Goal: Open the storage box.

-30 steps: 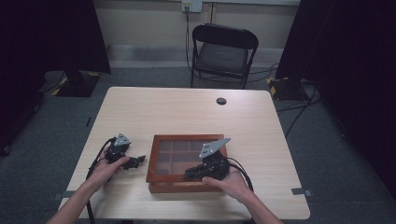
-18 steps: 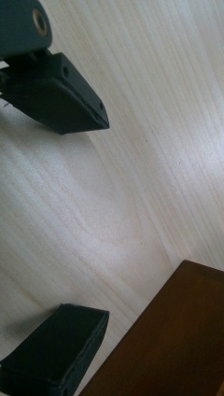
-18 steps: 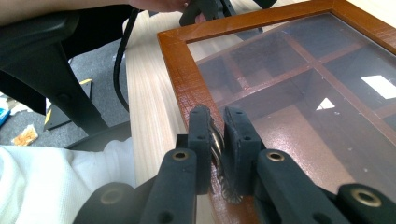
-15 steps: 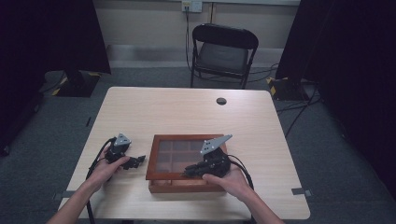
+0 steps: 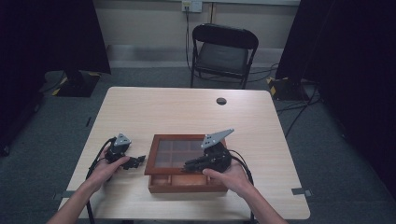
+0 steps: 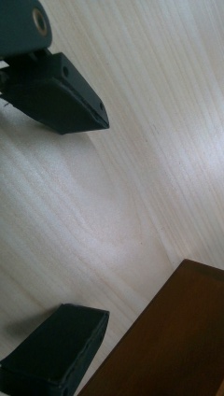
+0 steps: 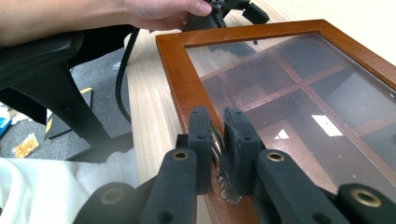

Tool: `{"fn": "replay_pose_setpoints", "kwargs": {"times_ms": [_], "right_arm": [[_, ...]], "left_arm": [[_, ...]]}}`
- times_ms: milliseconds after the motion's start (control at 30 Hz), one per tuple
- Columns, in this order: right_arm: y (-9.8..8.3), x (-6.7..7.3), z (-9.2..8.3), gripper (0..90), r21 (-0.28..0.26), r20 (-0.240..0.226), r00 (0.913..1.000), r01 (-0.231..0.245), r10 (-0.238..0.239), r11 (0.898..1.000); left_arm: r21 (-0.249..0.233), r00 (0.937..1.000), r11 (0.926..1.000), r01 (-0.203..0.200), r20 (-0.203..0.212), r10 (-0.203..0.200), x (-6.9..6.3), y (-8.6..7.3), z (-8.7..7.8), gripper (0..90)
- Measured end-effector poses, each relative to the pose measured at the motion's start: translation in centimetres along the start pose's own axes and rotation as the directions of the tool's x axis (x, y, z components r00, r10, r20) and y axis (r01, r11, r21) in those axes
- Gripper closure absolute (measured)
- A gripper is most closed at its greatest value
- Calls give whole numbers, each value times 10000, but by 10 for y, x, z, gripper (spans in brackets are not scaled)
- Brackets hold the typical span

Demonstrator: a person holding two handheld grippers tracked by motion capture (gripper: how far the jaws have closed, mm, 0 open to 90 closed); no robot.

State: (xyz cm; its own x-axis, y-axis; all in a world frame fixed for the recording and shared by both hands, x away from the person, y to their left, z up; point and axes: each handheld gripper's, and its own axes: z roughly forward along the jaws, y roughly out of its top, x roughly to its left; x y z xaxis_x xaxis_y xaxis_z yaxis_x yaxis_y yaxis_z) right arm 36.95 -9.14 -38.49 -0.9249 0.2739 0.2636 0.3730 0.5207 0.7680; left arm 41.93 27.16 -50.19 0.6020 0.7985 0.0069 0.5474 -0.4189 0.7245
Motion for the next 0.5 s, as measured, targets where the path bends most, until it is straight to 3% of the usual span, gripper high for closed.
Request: {"fn": "replay_pose_setpoints", "kwargs": {"times_ms": [500], "right_arm": [[11, -1, -6, 817, -3, 104, 9998, -172, 172, 9999]], "left_arm": [[10, 10000, 10000, -37, 33, 37, 0, 0, 0, 74]]}}
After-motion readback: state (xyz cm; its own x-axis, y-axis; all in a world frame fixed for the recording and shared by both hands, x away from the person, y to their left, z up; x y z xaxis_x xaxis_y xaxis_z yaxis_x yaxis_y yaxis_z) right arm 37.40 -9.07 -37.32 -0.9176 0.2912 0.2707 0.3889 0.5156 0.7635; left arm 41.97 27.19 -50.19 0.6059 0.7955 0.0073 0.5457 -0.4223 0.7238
